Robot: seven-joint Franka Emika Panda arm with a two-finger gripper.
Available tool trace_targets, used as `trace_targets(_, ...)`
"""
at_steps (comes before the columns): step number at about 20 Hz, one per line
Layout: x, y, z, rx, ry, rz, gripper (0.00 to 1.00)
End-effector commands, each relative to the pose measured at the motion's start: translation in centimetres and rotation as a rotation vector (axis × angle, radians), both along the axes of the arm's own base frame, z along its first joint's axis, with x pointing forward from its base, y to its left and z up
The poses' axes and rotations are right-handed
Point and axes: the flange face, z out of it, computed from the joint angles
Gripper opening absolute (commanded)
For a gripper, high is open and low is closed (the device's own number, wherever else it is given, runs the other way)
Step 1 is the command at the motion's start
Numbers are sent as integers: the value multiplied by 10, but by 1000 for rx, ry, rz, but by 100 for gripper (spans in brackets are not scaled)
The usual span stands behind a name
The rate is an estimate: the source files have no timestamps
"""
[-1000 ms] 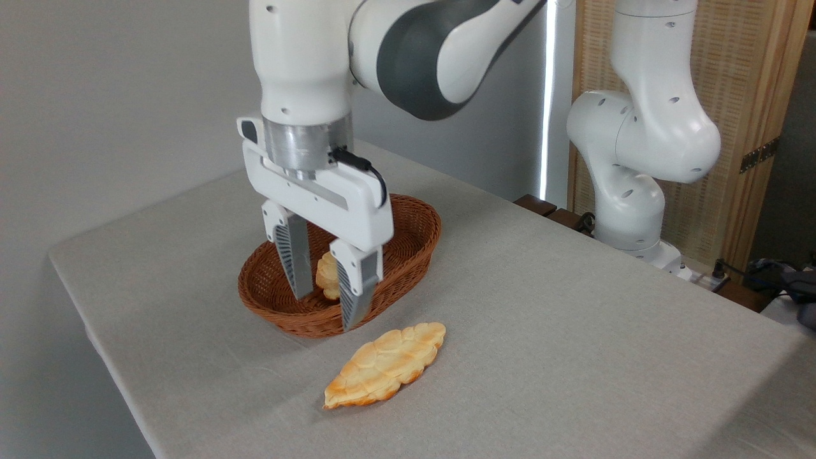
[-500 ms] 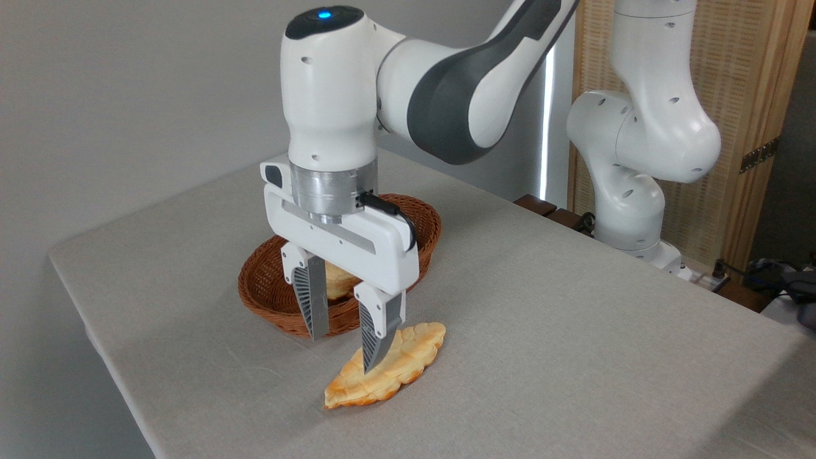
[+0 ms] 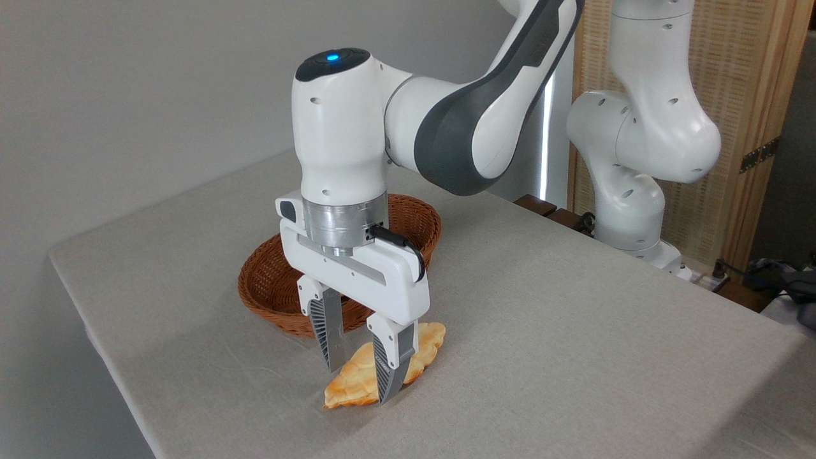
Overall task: Put bread into the basket
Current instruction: 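Close the gripper fingers on the pastry's middle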
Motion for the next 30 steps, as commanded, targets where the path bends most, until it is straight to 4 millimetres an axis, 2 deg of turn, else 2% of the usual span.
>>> trace_targets(1, -1, 1, 0, 9, -14, -11, 100)
trace_targets(6, 1, -2, -12, 9, 6, -16, 100)
trace_targets(25, -1, -8, -20, 3, 30, -16, 100)
trace_targets(26, -1, -9, -20, 3, 30, -20, 97)
trace_targets(29, -1, -9, -20, 4, 30, -26, 50)
trace_targets(30, -1, -9, -20, 4, 30, -26, 42)
